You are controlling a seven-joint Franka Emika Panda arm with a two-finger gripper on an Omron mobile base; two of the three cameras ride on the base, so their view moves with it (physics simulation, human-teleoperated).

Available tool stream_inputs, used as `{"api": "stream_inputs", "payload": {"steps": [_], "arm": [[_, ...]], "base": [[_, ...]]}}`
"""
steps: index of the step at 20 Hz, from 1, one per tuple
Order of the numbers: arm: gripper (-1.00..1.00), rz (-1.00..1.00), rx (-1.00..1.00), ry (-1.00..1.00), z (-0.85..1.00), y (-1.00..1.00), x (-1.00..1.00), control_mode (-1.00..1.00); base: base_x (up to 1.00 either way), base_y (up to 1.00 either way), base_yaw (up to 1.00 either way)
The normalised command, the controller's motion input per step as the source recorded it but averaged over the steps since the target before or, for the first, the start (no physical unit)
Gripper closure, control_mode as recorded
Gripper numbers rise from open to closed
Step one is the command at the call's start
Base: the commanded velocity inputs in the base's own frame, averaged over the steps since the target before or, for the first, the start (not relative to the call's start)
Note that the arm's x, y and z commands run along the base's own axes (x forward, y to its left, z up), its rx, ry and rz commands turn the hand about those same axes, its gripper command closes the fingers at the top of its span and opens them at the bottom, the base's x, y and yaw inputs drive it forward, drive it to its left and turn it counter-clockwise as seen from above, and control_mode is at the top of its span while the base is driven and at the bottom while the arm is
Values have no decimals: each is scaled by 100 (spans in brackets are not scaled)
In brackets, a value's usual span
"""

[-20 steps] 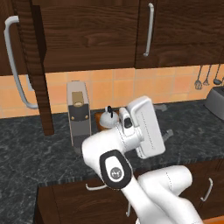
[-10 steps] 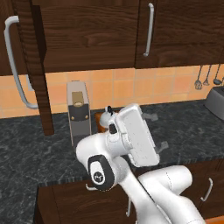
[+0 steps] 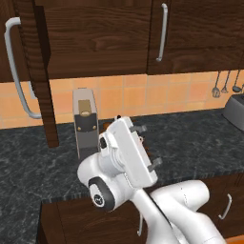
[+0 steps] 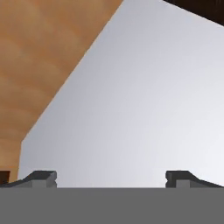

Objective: Pick the kettle from the counter and place it on the tray. Then pick the mug from the cabinet and place it on the tray. Then close the cabinet doors.

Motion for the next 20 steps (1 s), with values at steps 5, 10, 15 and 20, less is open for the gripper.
{"api": "stream_inputs", "payload": {"steps": [5,10,15,20], "arm": [[-100,-1,2,35,-1,48,-1,-100],[-100,0,1,30,-12,35,10,-100],[-100,0,0,26,-18,19,43,-100],[-100,4,0,16,-21,24,43,-100]], "base": [[0,0,0],[0,0,0],[0,0,0],[0,0,0]]}}
